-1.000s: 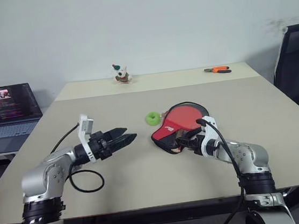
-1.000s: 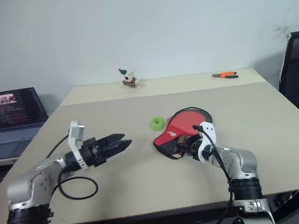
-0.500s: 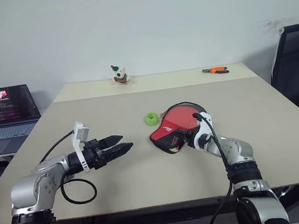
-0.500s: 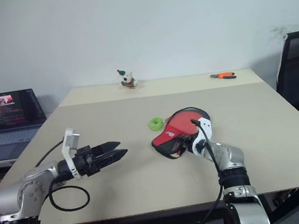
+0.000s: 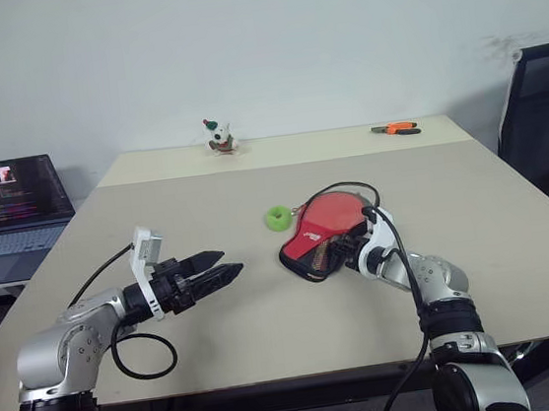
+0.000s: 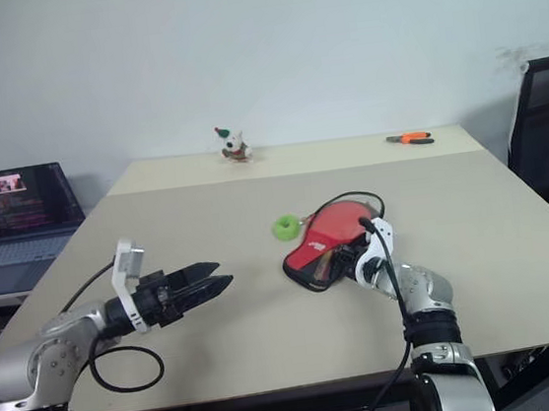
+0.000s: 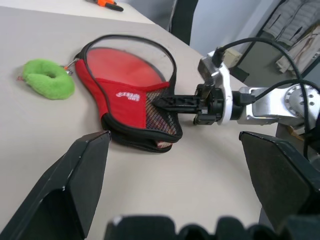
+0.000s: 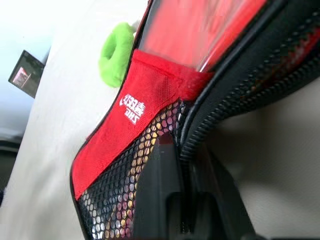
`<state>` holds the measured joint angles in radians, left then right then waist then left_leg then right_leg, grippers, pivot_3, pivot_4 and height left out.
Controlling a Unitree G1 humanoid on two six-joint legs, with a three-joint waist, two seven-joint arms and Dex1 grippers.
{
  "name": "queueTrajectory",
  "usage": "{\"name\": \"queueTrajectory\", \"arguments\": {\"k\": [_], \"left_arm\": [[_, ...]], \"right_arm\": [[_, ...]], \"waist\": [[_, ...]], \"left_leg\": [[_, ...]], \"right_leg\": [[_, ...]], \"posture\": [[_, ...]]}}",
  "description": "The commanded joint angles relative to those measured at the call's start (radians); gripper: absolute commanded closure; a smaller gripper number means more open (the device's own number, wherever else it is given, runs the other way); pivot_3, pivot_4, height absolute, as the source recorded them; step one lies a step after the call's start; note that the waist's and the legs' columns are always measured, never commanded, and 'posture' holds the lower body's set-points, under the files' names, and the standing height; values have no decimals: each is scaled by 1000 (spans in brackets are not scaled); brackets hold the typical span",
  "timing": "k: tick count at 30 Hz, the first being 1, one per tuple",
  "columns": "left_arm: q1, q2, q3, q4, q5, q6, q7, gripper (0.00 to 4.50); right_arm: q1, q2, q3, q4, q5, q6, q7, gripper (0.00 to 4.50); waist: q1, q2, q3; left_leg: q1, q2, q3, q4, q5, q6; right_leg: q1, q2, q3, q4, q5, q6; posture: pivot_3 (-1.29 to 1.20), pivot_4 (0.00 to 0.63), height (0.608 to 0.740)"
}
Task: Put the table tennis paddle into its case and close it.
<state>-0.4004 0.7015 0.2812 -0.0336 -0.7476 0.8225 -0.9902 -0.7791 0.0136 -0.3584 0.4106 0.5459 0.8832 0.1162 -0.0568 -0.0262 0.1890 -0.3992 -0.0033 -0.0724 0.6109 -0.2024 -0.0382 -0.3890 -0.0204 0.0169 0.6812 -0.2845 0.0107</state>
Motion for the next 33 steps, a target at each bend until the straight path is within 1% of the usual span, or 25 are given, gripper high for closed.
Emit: {"name": "queueTrajectory", "arguments": {"k": [1,6,11,15,19,23,28,33], "left_arm": [[9,16,30,-50,-36,9,5,0],[42,20,20,-88,-49,24,2,0],[65,12,11,-129,-78,47,7,0],[101,28,-9,-169,-86,58,-14,0],[131,57,-30,-194,-76,47,-49,0],[152,76,-52,-206,-62,31,-73,0],[157,72,-64,-205,-61,22,-67,0],[156,77,-70,-202,-61,20,-66,0]], "right_arm": [[-11,8,-3,-42,49,47,5,4481],[-5,-15,3,-106,99,167,23,4481],[4,-36,-30,-177,168,304,16,4481],[49,-66,6,-280,219,442,50,4481],[109,-132,53,-384,251,564,99,4481],[150,-214,65,-442,268,649,146,4481],[175,-299,85,-470,262,701,203,4481],[173,-334,106,-458,242,695,238,4481]], "waist": [[0,0,0],[0,0,0],[0,0,0],[1,0,0],[1,1,0],[2,1,1],[5,1,1],[6,1,1]], "left_leg": [[0,0,0,0,0,0],[-1,0,0,-1,0,0],[-1,0,0,-2,0,0],[-1,0,0,-2,0,0],[-1,0,0,-2,0,0],[-1,-1,0,-2,0,0],[-1,-1,0,-2,0,0],[-2,-1,0,-2,0,0]], "right_leg": [[0,0,0,0,0,0],[-1,0,0,-1,0,0],[-1,0,0,-1,-1,-1],[-1,0,0,-1,-1,-1],[-1,0,0,-1,-1,-1],[-1,0,-1,-1,-3,1],[-1,0,-1,-2,-4,3],[-1,0,-1,-2,-5,4]], "posture": [[0,150,740],[0,150,740],[0,150,740],[0,150,740],[0,150,740],[0,150,740],[0,150,740],[0,150,740]]}}
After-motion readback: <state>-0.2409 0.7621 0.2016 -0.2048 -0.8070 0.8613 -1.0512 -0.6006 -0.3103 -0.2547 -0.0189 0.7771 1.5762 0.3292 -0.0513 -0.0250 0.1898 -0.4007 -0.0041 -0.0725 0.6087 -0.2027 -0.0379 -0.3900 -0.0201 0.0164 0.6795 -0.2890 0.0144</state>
